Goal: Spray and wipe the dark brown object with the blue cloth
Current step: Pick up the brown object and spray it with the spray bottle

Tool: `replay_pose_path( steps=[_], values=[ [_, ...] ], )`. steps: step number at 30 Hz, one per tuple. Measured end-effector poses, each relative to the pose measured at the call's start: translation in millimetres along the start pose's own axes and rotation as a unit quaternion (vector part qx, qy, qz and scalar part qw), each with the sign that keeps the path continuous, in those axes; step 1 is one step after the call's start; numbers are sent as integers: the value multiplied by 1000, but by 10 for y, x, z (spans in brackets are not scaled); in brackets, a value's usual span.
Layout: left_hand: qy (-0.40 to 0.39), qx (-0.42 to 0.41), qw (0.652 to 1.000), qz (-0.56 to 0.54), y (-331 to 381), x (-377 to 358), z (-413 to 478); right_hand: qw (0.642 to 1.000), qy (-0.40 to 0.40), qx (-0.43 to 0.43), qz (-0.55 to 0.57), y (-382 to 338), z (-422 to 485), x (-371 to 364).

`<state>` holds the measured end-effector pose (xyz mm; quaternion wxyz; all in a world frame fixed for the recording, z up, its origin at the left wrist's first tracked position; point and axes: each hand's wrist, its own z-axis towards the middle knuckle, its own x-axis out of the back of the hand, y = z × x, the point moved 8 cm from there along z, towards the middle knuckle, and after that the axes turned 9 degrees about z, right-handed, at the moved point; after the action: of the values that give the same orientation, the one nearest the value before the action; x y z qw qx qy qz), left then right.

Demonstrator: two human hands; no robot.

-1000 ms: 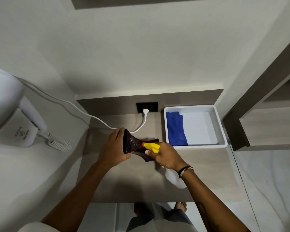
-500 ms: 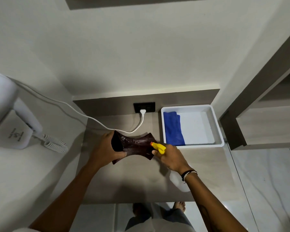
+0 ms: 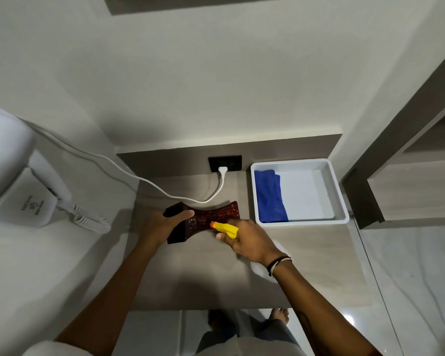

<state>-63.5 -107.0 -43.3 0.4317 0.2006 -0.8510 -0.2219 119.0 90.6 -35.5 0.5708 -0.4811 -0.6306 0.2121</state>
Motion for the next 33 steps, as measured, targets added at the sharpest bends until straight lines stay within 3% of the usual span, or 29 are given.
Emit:
replay_pose_path(
  steps=[11,16,21,23,28,33],
  values=[
    [-3,-30,999,26,165,-33,-79,991,27,-122,-46,625,-79,209],
    [15,-46,998,48,271,-46,-86,994,26,-89,58,621,-80,316],
    [37,-117,988,93,551,-143,-168,979,132,-68,141,619,-136,731],
    [54,-171,974,135,723,-209,-231,968,181,-55,166,630,-161,1002],
    [88,-315,898,296,1097,-400,-440,942,297,-18,155,759,-169,1689],
    [33,-353,870,343,1168,-632,-516,914,370,-27,165,1005,-43,2032]
  ],
)
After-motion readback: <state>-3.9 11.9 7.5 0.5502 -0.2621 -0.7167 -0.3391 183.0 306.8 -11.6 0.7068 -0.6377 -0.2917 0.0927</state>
